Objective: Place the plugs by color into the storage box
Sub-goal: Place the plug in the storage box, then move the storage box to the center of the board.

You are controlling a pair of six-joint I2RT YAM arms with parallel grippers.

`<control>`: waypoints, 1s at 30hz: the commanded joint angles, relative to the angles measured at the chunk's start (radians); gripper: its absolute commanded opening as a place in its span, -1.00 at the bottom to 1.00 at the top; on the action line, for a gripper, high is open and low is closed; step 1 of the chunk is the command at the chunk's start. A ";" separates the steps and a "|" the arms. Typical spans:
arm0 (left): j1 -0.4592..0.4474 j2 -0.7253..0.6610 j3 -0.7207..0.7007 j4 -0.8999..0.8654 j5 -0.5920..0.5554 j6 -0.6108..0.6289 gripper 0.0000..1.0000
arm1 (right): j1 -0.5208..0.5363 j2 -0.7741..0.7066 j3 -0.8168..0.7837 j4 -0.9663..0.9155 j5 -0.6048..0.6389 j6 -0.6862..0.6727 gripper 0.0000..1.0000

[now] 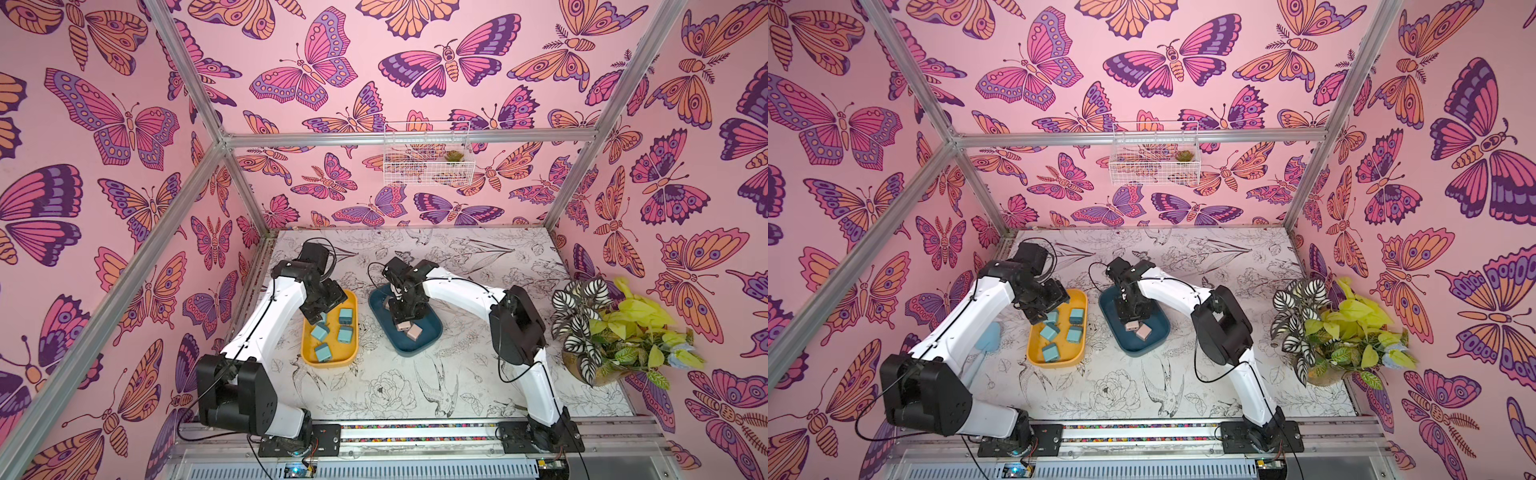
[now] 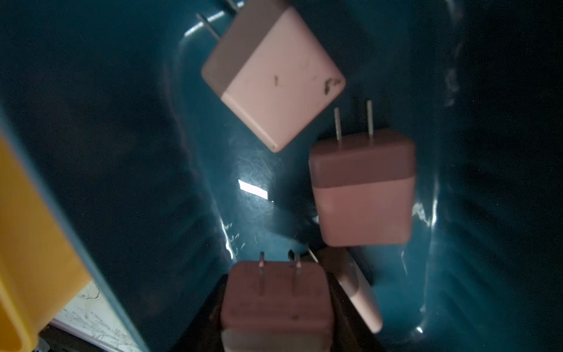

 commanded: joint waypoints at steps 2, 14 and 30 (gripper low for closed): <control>0.003 -0.025 -0.027 -0.031 0.014 0.004 0.50 | 0.017 0.027 0.056 0.027 -0.028 -0.031 -0.12; -0.005 0.037 -0.045 -0.019 -0.026 0.065 0.50 | 0.029 0.035 0.092 -0.036 0.052 -0.067 0.55; -0.269 0.281 -0.045 0.316 0.105 0.246 0.61 | -0.154 -0.380 -0.303 -0.007 0.134 -0.014 0.58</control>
